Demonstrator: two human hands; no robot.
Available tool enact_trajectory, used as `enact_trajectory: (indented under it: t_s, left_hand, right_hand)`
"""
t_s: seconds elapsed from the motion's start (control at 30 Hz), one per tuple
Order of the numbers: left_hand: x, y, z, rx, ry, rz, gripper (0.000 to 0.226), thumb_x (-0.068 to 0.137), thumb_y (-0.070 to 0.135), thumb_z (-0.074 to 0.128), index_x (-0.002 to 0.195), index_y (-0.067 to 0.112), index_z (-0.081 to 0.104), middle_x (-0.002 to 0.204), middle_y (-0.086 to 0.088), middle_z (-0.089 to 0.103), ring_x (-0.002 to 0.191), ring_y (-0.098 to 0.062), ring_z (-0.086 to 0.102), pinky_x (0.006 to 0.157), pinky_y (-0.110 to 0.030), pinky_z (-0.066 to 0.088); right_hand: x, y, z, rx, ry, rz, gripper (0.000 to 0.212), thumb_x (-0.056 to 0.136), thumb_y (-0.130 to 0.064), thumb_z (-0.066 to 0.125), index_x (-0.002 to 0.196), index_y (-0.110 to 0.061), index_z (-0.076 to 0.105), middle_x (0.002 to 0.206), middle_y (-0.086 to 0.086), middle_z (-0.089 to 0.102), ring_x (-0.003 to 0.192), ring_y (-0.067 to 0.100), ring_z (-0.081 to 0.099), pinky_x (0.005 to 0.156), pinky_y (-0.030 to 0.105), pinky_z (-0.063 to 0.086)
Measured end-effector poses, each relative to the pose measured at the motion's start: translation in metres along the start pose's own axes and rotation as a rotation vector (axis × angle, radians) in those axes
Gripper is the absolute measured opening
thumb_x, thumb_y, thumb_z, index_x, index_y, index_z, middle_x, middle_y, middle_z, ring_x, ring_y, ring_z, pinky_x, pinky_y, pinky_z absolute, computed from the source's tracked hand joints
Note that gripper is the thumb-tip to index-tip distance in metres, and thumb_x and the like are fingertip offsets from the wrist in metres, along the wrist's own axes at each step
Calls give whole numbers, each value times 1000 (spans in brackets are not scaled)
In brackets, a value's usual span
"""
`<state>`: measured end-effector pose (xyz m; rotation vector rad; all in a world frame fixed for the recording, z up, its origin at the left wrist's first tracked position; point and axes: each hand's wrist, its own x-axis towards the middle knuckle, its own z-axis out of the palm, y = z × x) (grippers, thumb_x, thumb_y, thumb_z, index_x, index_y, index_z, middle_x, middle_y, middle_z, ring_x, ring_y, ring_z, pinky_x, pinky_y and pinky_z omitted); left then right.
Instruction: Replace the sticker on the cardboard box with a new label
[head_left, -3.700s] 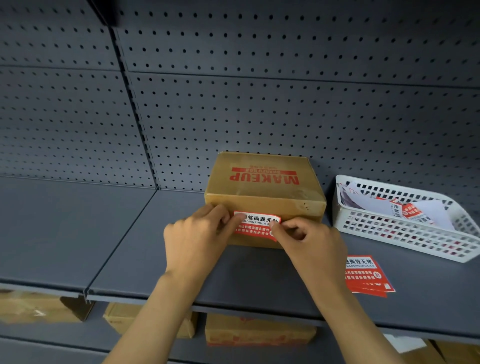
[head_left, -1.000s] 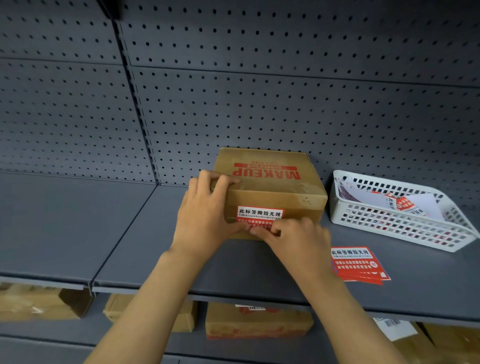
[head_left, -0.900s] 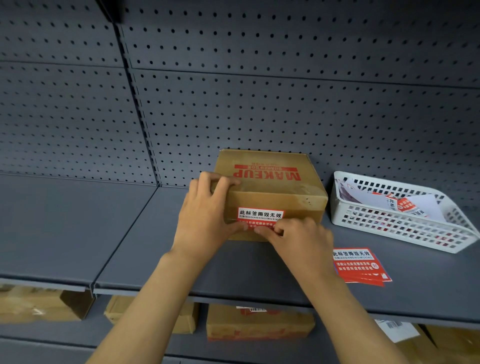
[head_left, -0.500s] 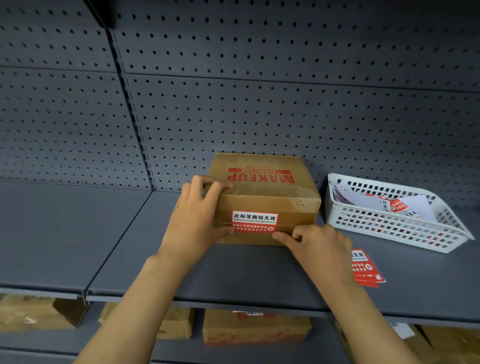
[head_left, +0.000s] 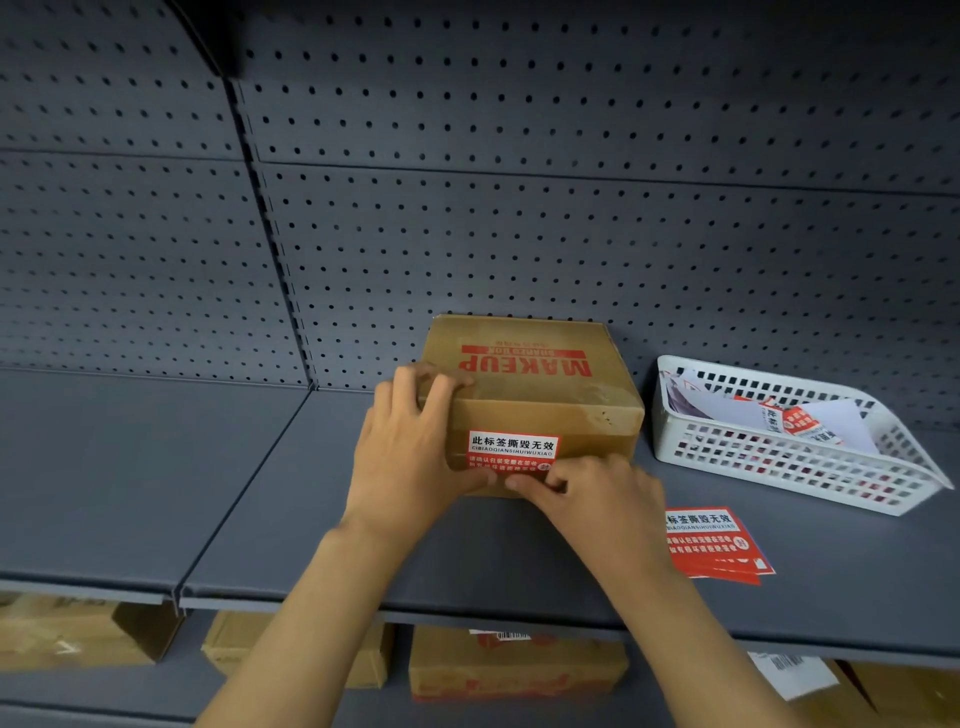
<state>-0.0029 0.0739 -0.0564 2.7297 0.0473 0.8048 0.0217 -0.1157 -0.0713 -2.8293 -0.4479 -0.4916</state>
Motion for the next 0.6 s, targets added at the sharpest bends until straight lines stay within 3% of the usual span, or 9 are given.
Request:
enact_trajectory:
  t_s: [0.17,0.43,0.6]
  left_hand:
    - [-1,-4,1,-3,-15,15,92,52,44,92,130,26,47,131,-3,42,111,-25,46,84,-41,56]
    - [-4,-8,-12,-48,-73,56,87,66,21,87,139,34,41,140,5,37,121,-21,44,91,-36,54]
    - [-11,8,-16,-150,89,-50,68,81,13,76,140,32,50,143,1,44,128,-22,42,106,-32,40]
  right_hand:
    - [0,8,-6,-6,-8,44,59,80,-78,49,70,-25,74,66,-5,70,69,18,68,59,29,43]
    - [-7,41,-17,-1,19,121,56,81,-74,51,67,-24,72,63,-4,68,68,20,67,62,29,49]
    - [-12,49,-28,52,57,116,54,84,-66,55,52,-24,58,47,-5,55,54,18,59,48,24,37]
